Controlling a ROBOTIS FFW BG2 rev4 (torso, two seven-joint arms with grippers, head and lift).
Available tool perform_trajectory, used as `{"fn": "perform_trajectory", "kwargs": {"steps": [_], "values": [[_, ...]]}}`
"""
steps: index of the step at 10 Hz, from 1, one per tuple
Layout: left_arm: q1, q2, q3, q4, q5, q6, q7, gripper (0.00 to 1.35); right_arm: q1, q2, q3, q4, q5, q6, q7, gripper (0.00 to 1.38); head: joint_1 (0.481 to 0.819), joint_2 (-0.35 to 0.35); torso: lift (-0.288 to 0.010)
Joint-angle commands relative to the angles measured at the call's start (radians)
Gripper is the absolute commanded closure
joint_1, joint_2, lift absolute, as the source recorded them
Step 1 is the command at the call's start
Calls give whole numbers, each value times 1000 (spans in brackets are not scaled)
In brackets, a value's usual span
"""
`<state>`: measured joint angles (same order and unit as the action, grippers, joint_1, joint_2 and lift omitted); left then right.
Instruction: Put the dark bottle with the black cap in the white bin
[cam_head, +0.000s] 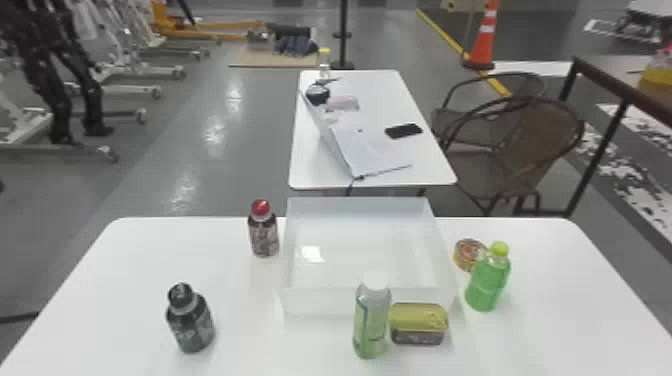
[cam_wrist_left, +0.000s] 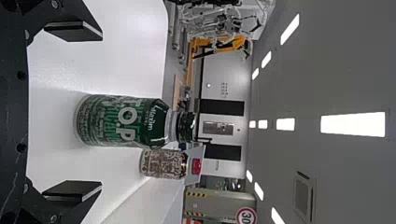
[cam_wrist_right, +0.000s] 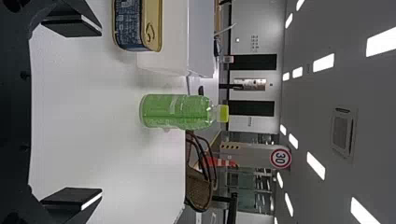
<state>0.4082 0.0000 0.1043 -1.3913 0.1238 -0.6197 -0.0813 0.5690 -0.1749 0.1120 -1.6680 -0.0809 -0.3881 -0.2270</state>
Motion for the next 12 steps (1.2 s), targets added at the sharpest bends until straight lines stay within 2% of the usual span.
{"fn": "perform_trajectory", "kwargs": {"steps": [1,6,8,12], "values": [[0,-3,0,0,-1,0,0,173,0,0,0,-1,0,0,0,88,549,0,-100],[-11,-3,-12,2,-1,26,-14,171,0,0,0,1,-8,0,0,88,549,0,-100],[-62,-3,-28,28,3,78,-74,170,2,0,0,1,-11,0,0,88,549,0,-100],[-200,-3,12,144,-82,94,-86,165,0,0,0,4,-17,0,2,88,549,0,-100]]}}
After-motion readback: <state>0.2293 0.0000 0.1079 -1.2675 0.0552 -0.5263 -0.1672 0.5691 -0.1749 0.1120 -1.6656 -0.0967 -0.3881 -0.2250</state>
